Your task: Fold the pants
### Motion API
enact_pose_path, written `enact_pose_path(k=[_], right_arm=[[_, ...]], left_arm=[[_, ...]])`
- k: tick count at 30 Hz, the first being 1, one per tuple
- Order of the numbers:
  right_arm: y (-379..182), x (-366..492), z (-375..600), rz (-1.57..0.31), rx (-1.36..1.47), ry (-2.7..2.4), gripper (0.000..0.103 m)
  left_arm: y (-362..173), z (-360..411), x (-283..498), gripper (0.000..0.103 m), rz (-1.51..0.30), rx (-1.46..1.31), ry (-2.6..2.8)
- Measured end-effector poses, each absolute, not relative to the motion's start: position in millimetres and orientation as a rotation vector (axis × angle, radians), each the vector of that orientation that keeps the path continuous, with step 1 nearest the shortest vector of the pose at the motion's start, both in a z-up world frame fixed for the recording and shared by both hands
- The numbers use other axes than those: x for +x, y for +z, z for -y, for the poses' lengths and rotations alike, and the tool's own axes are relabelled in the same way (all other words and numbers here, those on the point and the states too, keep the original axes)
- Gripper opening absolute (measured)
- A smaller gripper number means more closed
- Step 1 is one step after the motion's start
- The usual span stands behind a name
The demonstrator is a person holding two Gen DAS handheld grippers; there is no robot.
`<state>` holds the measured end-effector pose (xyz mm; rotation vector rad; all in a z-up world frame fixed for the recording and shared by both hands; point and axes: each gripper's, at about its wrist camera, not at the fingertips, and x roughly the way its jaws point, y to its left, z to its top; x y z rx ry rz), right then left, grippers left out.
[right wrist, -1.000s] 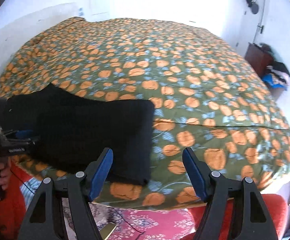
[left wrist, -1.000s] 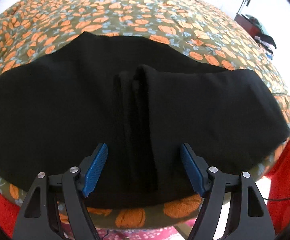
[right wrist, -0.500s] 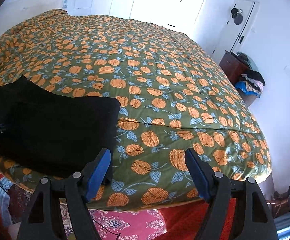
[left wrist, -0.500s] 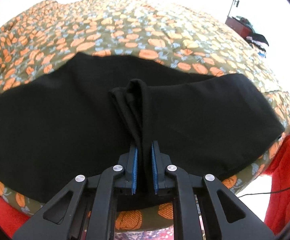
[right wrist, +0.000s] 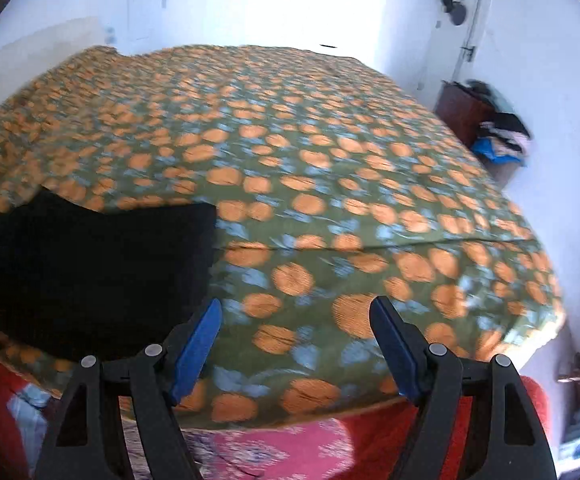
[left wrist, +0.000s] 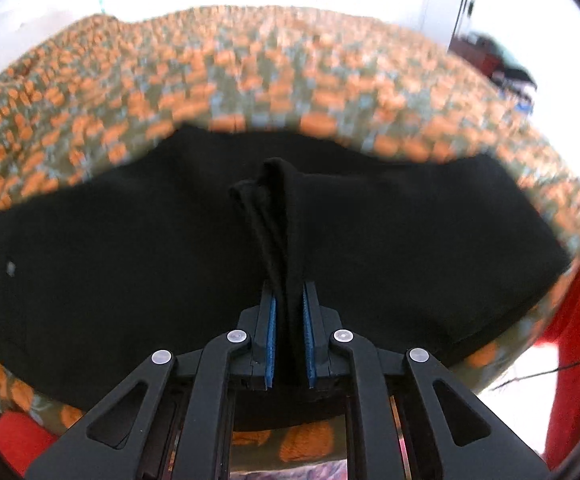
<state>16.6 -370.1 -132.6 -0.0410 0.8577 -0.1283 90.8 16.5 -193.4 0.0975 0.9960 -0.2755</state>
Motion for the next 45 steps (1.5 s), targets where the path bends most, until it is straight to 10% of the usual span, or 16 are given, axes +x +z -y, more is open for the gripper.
enact_pose_path(k=[24,33,38,45], right_arm=[[-147.2,45.8,320.9,-0.896,-0.224,-0.025,0.076],[-120.3,83.4,347.0,-0.837,0.319,0.377,0.078],[-208.5,100.8,321.5,-1.159,0.231,0.394,0.071],[-145.0,100.8,339.3,-0.916,0.290,0.438,0.079]], left_arm=[[-199.7,-17.9,91.0,0.010,-1.004,0.101,-0.277],[-202.6,-17.2,91.8,0.010,-1.012,0.101,-0.275],[-203.5,-17.1,91.2,0.011,-1.013,0.101,-0.277],[-206.6,-18.9,94.9,0.011,-1.026,0.077,-0.278]])
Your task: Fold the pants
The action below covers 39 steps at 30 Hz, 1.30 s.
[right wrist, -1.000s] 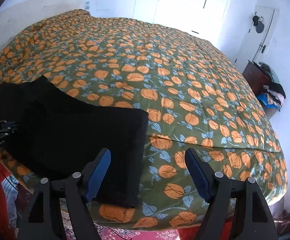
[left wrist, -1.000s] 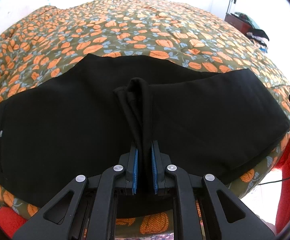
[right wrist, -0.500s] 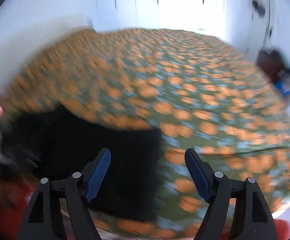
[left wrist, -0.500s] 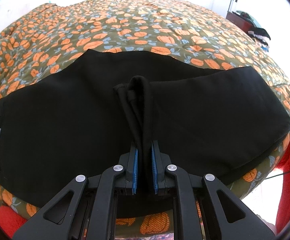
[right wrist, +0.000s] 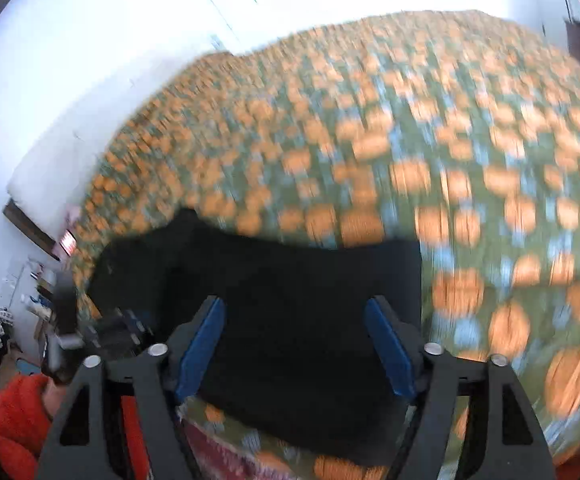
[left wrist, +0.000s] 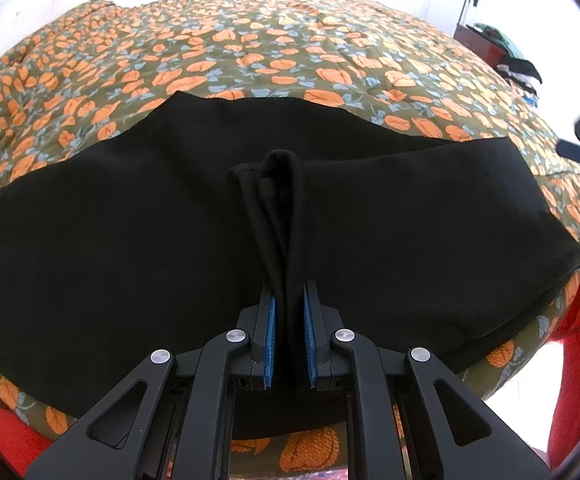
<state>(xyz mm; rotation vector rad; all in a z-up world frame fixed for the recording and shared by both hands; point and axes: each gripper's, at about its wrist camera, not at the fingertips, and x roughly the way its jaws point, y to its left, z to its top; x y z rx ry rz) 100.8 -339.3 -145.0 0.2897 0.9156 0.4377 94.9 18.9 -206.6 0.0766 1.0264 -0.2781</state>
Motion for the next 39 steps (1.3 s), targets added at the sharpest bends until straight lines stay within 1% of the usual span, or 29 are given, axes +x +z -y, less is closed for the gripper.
enact_pose_path(k=[2,5,7,9,14,17,18,19,21,22,24,26,29,30,32,34,36,39], right_arm=[[-149.5,119.5,340.2,-0.955,0.313,0.442,0.079],[-189.7,151.0,347.0,-1.080,0.373,0.374,0.079],[-222.3,165.7,353.9,-1.172,0.409,0.342,0.074],[-216.8,164.3,356.1,-1.148,0.400,0.344,0.074],[-151.9,122.2,352.4,-0.983,0.384,0.426,0.075],[-147.8,88.4,340.2,-0.981,0.379,0.501,0.079],[-153.2,82.3,335.1,-0.994,0.368,0.508,0.079],[-170.1,72.8,327.7,-1.044,0.331,0.506,0.079],[-203.5,68.5,318.4,-1.159,0.271,0.460,0.079],[-218.9,66.2,316.0,-1.192,0.251,0.430,0.079],[-217.7,63.9,312.0,-1.162,0.205,0.424,0.081],[-212.8,65.4,306.2,-1.160,0.163,0.430,0.087],[-218.6,60.9,304.1,-1.148,0.144,0.429,0.092],[-219.9,58.1,299.7,-1.141,0.102,0.434,0.094],[-223.1,54.2,289.4,-1.134,0.021,0.442,0.100],[-226.0,52.6,277.8,-1.131,-0.046,0.432,0.103],[-228.4,52.0,271.0,-1.130,-0.094,0.413,0.103],[-227.6,49.9,277.0,-1.131,-0.067,0.409,0.103]], left_arm=[[-206.6,-20.3,95.3,0.011,-1.027,0.073,-0.278],[-206.5,-20.9,94.8,0.012,-1.025,0.070,-0.281],[-206.5,-20.5,94.2,0.012,-1.023,0.076,-0.279],[-207.0,-20.7,93.8,0.012,-1.024,0.073,-0.280],[-209.3,-25.3,100.0,0.015,-1.043,0.027,-0.286],[-209.6,-27.6,101.2,0.017,-1.048,0.011,-0.290],[-209.9,-28.3,101.0,0.021,-1.049,0.008,-0.288],[-209.9,-29.8,101.0,0.025,-1.049,0.003,-0.282],[-207.8,-34.3,99.9,0.037,-1.048,-0.021,-0.280],[-205.2,-37.9,98.5,0.039,-1.046,-0.033,-0.273],[-196.9,-50.0,94.0,0.055,-1.025,-0.072,-0.256],[-187.8,-69.2,89.9,0.063,-0.991,-0.130,-0.234],[-183.5,-106.2,88.8,0.063,-0.962,-0.215,-0.119],[-186.0,-122.8,89.3,0.063,-0.966,-0.271,-0.083],[-193.5,-159.7,86.6,0.063,-0.977,-0.411,-0.007],[-195.9,-192.7,77.7,0.063,-0.951,-0.534,0.059],[-192.9,-228.0,62.5,0.064,-0.885,-0.651,0.143],[-199.1,-277.4,38.3,0.069,-0.798,-0.837,0.296]])
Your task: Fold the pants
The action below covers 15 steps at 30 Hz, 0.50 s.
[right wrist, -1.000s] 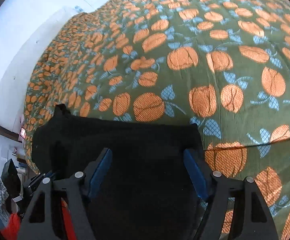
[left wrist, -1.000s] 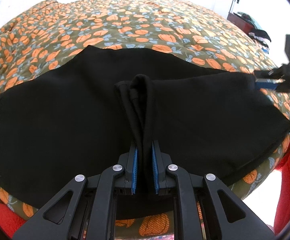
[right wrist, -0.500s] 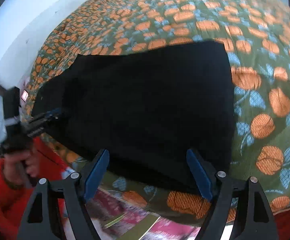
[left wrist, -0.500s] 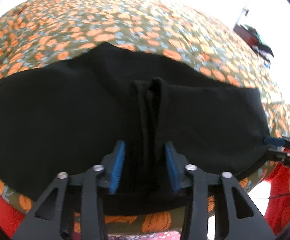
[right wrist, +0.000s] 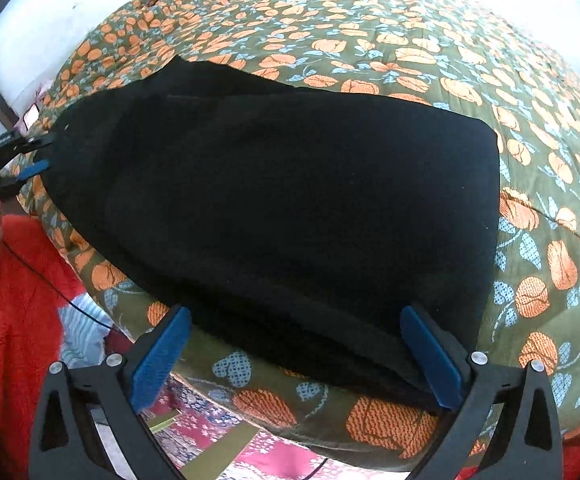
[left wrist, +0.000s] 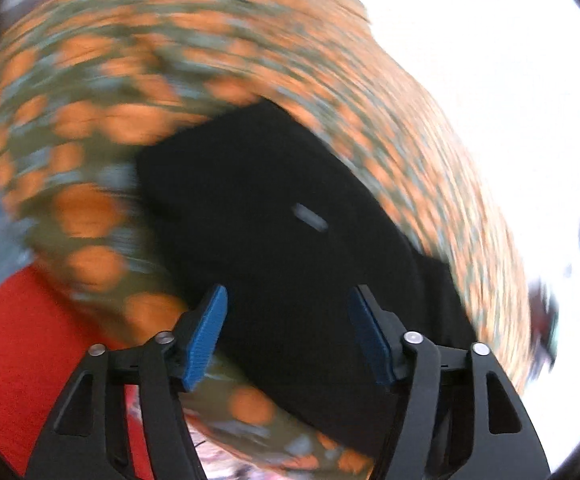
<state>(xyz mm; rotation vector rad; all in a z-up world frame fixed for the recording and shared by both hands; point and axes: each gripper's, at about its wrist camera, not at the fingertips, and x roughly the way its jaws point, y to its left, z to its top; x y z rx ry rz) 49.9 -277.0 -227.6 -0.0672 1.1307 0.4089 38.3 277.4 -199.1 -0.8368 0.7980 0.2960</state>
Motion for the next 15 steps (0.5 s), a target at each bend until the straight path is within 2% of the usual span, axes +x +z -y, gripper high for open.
enact_pose_path(k=[5,9,13,15], right_arm=[[-227.7,59.4,287.3,-1.136,0.063,0.405,0.103],[-227.0,62.8,281.3,-1.139,0.053,0.393,0.103],[-227.1,62.9,275.9,-1.140,0.031,0.378,0.103],[-226.7,61.9,276.1,-1.137,0.030,0.378,0.103]], left_arm=[[-230.0,-324.8,22.4,0.069,-0.771,-1.071,0.372],[-245.7,-328.5,50.2,0.069,-0.826,-1.055,0.289],[-255.0,-331.9,68.7,0.069,-0.793,-1.057,0.247],[-265.9,-339.3,74.5,0.073,-0.800,-1.103,0.226]])
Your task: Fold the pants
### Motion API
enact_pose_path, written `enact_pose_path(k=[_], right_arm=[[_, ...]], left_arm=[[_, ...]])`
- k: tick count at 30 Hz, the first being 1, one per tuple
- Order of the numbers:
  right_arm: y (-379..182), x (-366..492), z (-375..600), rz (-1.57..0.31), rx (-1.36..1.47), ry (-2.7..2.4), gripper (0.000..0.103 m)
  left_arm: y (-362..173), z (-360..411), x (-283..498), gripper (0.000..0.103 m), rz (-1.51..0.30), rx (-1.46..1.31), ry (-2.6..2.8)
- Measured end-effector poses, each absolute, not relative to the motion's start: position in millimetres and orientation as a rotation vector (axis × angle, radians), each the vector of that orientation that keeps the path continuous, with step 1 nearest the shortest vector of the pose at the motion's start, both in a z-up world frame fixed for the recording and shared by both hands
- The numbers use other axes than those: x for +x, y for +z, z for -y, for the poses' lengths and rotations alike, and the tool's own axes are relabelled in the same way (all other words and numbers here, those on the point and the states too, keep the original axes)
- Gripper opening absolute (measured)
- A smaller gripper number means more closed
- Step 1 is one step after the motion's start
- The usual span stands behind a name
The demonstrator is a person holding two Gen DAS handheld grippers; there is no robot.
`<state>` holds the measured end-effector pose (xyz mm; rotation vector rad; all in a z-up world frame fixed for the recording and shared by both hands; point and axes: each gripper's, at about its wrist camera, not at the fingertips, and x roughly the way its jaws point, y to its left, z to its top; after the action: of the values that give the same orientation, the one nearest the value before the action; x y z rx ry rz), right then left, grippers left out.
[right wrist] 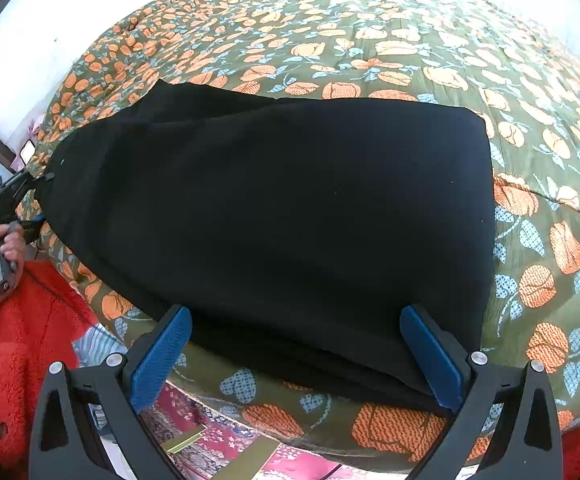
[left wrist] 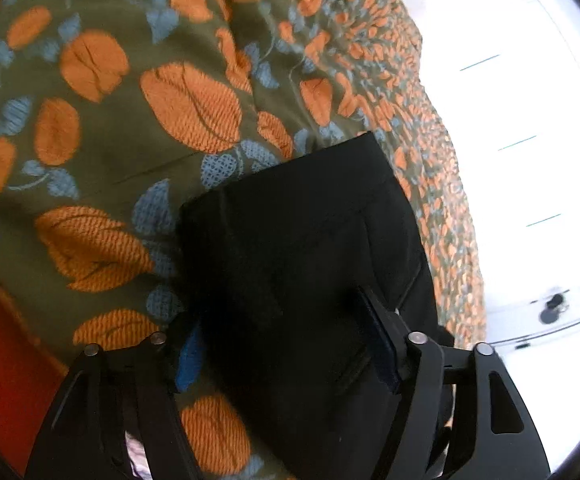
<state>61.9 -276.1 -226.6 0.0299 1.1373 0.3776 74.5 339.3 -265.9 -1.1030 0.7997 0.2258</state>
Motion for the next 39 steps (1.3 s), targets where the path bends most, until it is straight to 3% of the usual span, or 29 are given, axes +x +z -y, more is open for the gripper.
enact_pose_path(k=[2,4,5,6,8,14,19,24,27,29,32,34,36,39], right_arm=[[-227.8,61.9,274.5,-1.136,0.028,0.378,0.103],[-227.9,61.6,274.3,-1.134,0.023,0.377,0.103],[-228.0,61.2,273.7,-1.133,0.017,0.377,0.103],[-228.2,60.9,273.4,-1.133,0.013,0.377,0.103],[-228.7,60.9,272.6,-1.131,0.004,0.378,0.103],[-228.6,61.4,273.5,-1.130,-0.005,0.381,0.103],[-221.1,64.3,287.3,-1.132,0.100,0.399,0.103],[-192.0,63.0,336.8,-1.060,0.405,0.417,0.102],[-173.1,54.3,373.1,-0.942,0.503,0.358,0.102],[-166.8,48.1,397.6,-0.876,0.549,0.306,0.102],[-167.6,42.2,419.0,-0.840,0.570,0.259,0.102],[-169.7,38.7,426.4,-0.831,0.568,0.245,0.102],[-169.8,37.4,430.8,-0.817,0.588,0.264,0.102],[-169.2,45.3,421.0,-0.820,0.637,0.375,0.102]], left_arm=[[-268.7,-344.0,72.6,0.066,-0.781,-1.134,0.232],[-260.2,-339.7,68.7,0.045,-0.775,-1.089,0.248],[-252.2,-336.3,66.4,0.023,-0.773,-1.047,0.253],[-244.4,-333.4,64.6,0.015,-0.770,-1.020,0.245],[-220.8,-324.7,62.3,0.013,-0.757,-0.943,0.240],[-123.2,-265.2,55.0,0.012,-0.725,-0.567,0.171],[-60.0,-128.6,55.0,0.012,-0.714,-0.192,-0.121],[-79.5,3.1,47.8,0.015,-0.806,0.009,-0.395],[-127.1,74.0,50.1,0.028,-0.934,0.155,-0.554],[-162.5,105.3,46.3,0.028,-1.042,0.238,-0.639],[-167.5,105.6,31.1,0.030,-1.063,0.203,-0.687],[-151.6,87.2,27.0,0.036,-1.034,0.150,-0.709],[-135.8,62.0,28.4,0.050,-0.961,0.115,-0.663],[-117.0,4.6,44.7,0.052,-0.879,0.009,-0.505]])
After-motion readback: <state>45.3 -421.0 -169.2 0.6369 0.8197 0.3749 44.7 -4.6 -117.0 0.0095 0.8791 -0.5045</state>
